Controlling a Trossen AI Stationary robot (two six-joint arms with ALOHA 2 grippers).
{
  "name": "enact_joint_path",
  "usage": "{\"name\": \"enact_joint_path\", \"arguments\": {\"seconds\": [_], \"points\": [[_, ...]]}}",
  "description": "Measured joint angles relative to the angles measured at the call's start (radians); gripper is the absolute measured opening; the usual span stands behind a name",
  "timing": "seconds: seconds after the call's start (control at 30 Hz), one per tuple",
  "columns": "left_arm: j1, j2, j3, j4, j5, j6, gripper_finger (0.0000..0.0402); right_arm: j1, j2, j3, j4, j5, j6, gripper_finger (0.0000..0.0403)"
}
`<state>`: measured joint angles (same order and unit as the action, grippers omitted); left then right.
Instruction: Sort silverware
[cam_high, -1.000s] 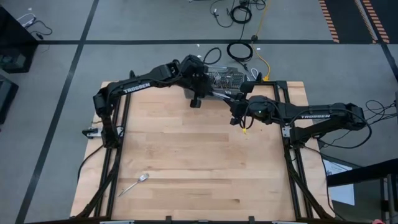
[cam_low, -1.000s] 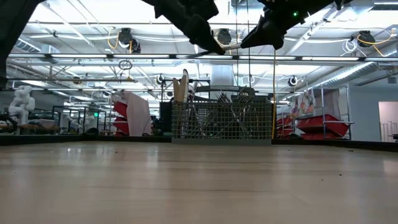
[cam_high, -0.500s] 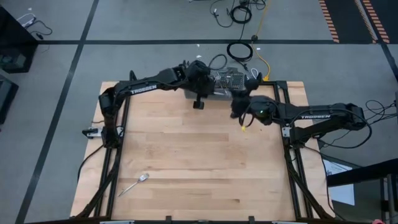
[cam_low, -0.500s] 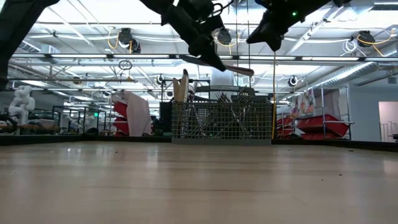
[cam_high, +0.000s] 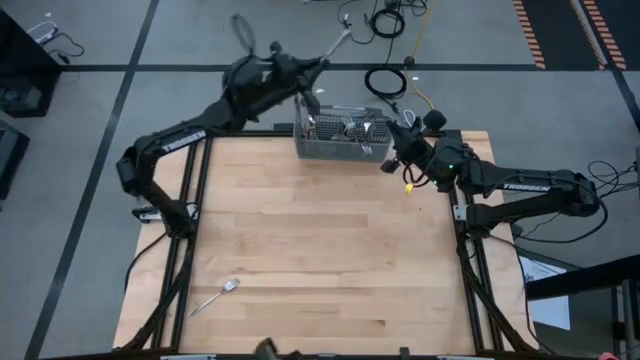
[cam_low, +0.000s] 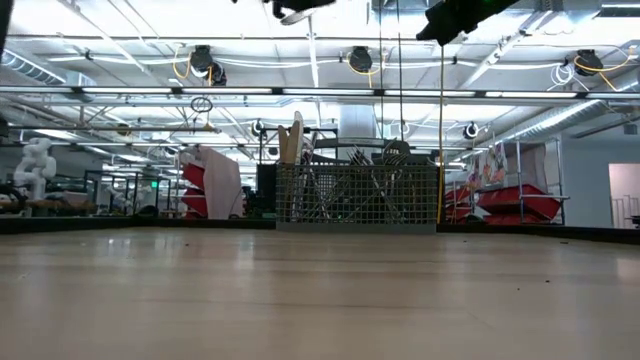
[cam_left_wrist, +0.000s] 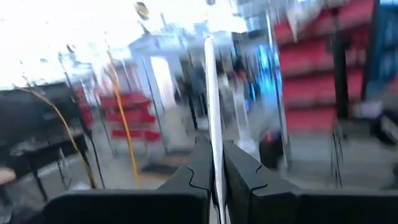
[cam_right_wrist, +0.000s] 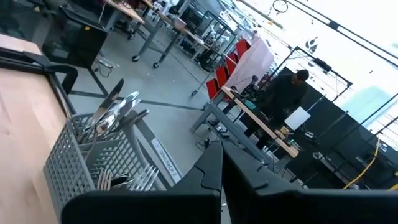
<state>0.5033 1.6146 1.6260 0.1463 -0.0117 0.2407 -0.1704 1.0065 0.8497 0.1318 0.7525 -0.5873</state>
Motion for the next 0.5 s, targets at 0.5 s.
{"name": "enact_joint_path", "arguments": {"seconds": [0.5], "points": [[0.124, -0.097, -0.838, 1.190, -0.175, -0.383, 0.0022, 0.008, 0.002, 0.000, -0.032, -0.052, 0.009, 0.0000]]}}
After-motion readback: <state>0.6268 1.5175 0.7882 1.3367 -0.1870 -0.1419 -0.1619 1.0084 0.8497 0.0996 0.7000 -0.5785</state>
